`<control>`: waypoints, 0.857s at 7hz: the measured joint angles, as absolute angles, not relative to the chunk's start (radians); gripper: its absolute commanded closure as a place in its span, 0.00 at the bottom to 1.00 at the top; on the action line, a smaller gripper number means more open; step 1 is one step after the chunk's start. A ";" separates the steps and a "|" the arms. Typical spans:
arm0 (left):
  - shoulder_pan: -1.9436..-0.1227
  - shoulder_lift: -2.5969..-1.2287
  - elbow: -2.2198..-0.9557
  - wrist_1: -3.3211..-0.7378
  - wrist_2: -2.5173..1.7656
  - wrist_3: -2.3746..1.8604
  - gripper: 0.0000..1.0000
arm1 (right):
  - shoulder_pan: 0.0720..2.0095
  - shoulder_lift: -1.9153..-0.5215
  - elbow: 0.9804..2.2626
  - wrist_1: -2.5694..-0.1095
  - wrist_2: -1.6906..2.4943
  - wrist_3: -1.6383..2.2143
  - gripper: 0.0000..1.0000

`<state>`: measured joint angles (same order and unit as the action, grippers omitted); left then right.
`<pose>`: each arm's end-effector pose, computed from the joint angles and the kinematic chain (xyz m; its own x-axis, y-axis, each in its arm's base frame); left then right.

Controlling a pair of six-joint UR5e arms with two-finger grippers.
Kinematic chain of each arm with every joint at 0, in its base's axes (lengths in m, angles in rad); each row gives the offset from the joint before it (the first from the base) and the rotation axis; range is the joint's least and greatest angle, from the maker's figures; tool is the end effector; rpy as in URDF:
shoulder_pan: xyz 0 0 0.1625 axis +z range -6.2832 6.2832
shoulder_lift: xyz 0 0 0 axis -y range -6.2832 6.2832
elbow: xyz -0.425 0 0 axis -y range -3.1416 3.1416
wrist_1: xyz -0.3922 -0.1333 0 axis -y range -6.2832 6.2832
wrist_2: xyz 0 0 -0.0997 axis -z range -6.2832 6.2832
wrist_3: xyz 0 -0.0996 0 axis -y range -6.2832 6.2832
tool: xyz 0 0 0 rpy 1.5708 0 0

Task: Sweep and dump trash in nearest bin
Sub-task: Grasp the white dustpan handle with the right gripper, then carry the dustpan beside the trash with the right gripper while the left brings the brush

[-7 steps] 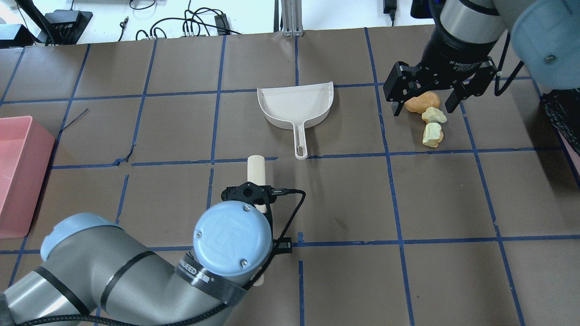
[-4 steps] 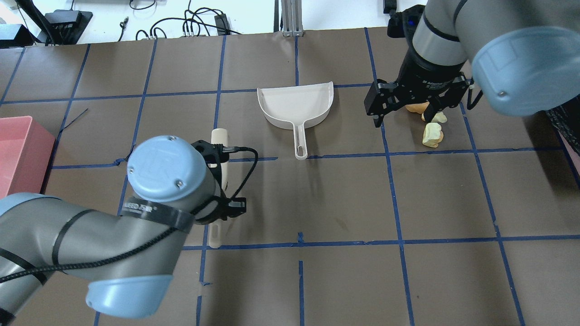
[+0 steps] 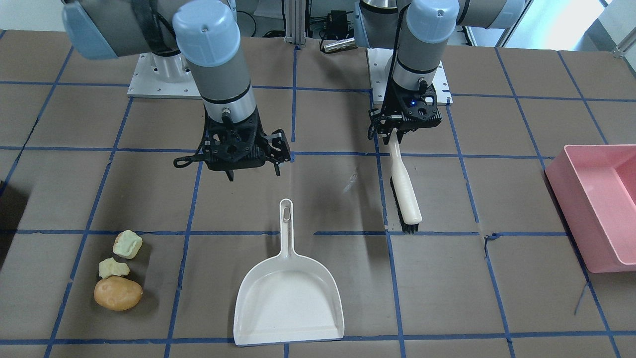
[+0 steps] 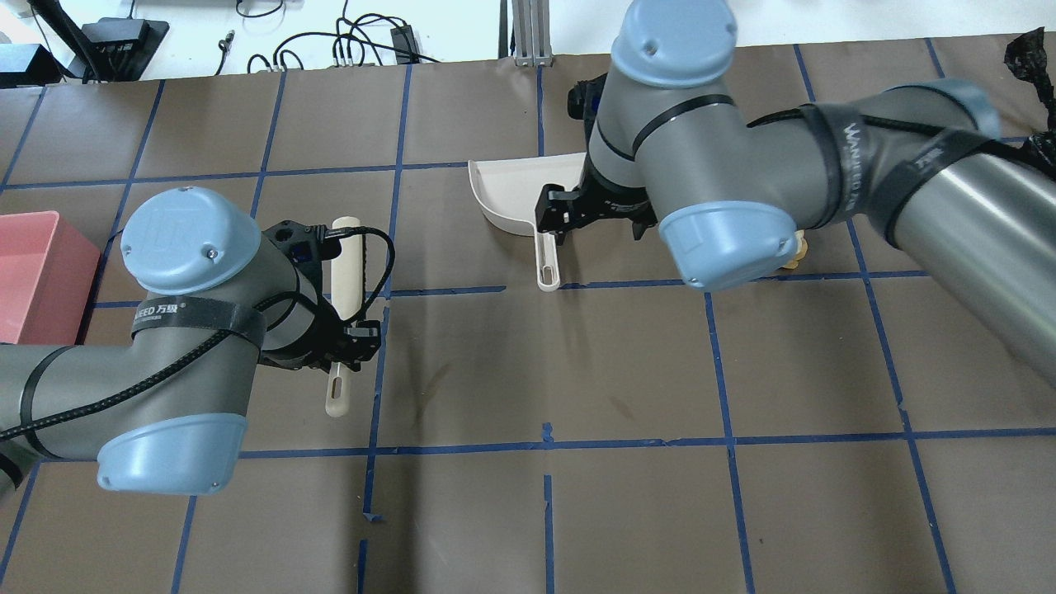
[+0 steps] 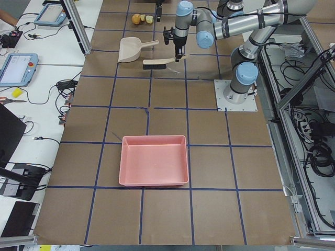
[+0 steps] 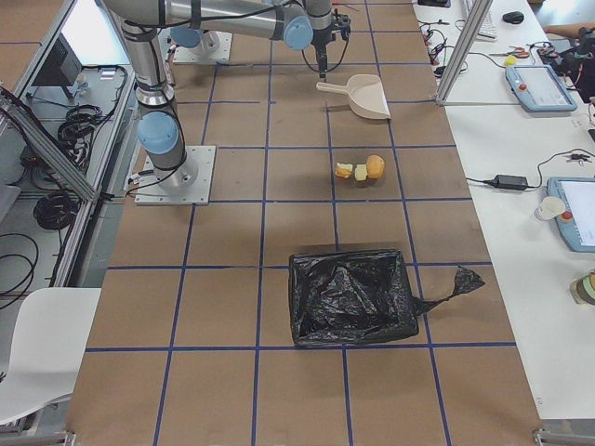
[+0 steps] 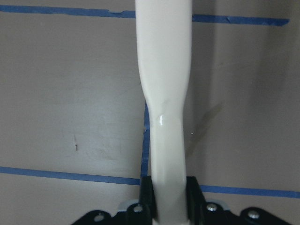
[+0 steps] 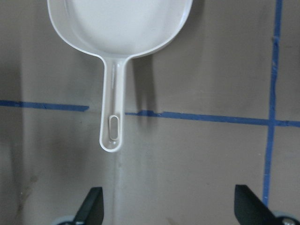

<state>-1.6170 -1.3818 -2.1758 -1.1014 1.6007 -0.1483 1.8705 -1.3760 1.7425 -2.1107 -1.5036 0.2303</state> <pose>-0.1479 -0.3773 0.3273 -0.9944 -0.1033 -0.0216 -0.1019 0.9931 -0.0572 0.3002 -0.4973 0.3582 -0.9912 -0.0827 -0.1038 -0.0663 0.9860 -0.1529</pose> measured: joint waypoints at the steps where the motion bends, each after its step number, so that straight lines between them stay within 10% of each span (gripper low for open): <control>1: -1.614 -1.379 -2.176 -1.106 1.600 -0.147 1.00 | 1.898 -1.327 1.769 -2.232 -1.518 0.260 0.03; 6: -1.613 -1.371 -2.175 -1.114 1.600 -0.118 1.00 | 1.956 -1.159 1.877 -2.616 -1.613 0.291 0.08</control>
